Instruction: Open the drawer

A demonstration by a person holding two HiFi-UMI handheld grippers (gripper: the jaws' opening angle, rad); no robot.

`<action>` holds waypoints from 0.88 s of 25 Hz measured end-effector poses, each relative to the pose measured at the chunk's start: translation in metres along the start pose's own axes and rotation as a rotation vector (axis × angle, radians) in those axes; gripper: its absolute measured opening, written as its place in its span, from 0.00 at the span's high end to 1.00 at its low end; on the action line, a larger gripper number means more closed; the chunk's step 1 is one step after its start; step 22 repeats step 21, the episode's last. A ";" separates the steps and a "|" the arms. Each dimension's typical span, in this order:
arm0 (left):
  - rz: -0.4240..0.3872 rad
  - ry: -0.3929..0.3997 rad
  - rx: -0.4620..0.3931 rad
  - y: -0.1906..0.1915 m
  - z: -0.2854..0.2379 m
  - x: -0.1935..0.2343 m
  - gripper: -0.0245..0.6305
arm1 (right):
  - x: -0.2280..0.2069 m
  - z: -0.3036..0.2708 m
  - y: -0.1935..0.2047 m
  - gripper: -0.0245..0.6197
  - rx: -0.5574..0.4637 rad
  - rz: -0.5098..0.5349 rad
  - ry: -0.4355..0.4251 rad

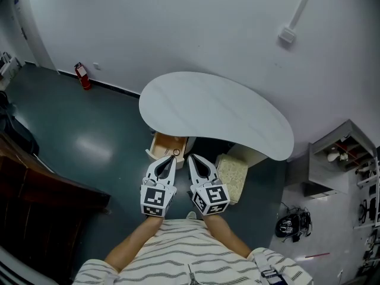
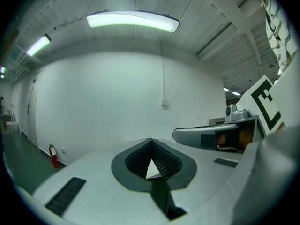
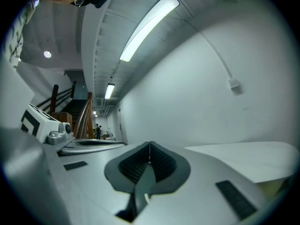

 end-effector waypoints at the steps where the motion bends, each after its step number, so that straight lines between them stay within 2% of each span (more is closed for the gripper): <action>1: 0.001 -0.002 -0.005 -0.002 0.000 0.001 0.95 | 0.000 0.000 -0.002 0.94 -0.007 0.007 -0.002; 22: 0.004 -0.025 -0.037 -0.005 -0.020 -0.002 0.95 | -0.018 -0.007 -0.010 0.94 -0.043 0.059 -0.047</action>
Point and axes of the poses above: the fingertips, and each gripper's own axes: z backward along the fingers, x to its left, y out of its underside, the point moved 10 cm from there along z, backward along the fingers, and after that the axes turned 6 degrees about -y, right-handed, at the moved point
